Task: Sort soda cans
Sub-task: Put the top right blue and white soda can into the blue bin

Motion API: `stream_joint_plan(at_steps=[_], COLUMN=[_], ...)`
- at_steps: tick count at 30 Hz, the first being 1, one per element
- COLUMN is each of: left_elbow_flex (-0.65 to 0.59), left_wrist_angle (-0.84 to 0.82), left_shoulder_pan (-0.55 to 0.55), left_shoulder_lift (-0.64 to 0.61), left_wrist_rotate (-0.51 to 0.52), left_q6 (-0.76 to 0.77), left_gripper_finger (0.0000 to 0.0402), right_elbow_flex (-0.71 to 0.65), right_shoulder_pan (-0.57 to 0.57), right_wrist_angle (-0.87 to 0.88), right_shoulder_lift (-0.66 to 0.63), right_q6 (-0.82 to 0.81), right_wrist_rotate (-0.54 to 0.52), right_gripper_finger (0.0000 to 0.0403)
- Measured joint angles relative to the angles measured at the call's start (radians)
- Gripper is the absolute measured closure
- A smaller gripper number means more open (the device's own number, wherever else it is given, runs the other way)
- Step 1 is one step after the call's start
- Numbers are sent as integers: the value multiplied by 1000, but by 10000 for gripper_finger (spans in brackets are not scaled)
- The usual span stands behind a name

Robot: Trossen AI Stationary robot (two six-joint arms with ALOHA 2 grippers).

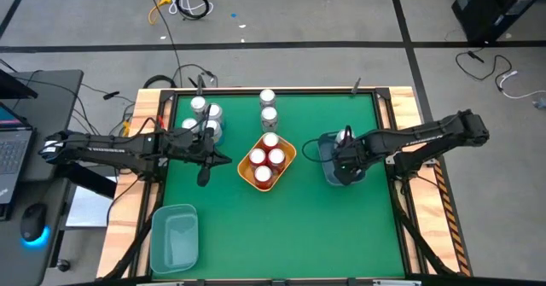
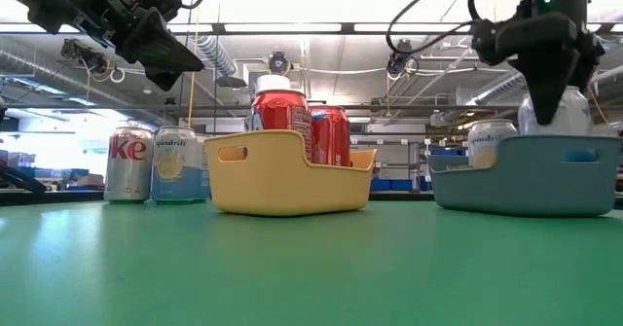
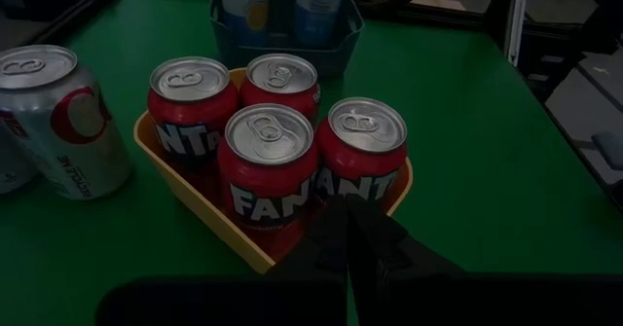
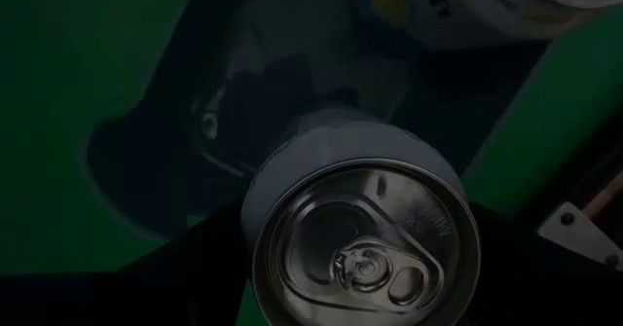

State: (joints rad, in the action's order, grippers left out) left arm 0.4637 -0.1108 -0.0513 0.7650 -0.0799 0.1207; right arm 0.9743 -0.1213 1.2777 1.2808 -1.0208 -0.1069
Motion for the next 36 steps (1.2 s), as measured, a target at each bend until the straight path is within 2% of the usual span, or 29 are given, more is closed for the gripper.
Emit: stream_joint_plan(at_steps=[8, 14, 18, 24, 31, 36], left_elbow_flex=[0, 0, 0, 0, 0, 0], left_wrist_angle=[0, 0, -1, -1, -2, -7], left_shoulder_pan=[0, 0, 0, 0, 0, 0], left_shoulder_lift=[0, 0, 0, 0, 0, 0], left_wrist_rotate=[0, 0, 0, 0, 0, 0], left_q6=[10, 11, 11, 11, 11, 15], left_gripper_finger=[401, 401, 401, 401, 401, 401], right_elbow_flex=[-18, -17, -17, -3, 30, 30], right_shoulder_pan=[20, 26, 26, 26, 40, 60], right_wrist_angle=[-9, 1, 1, 32, 99, 76], right_shoulder_lift=[0, 20, 33, 34, 34, 34], right_q6=[0, 23, 38, 63, 56, 92], right_wrist_rotate=[-2, -8, -8, -14, -137, -161], right_gripper_finger=[114, 44, 28, 44, 89, 120])
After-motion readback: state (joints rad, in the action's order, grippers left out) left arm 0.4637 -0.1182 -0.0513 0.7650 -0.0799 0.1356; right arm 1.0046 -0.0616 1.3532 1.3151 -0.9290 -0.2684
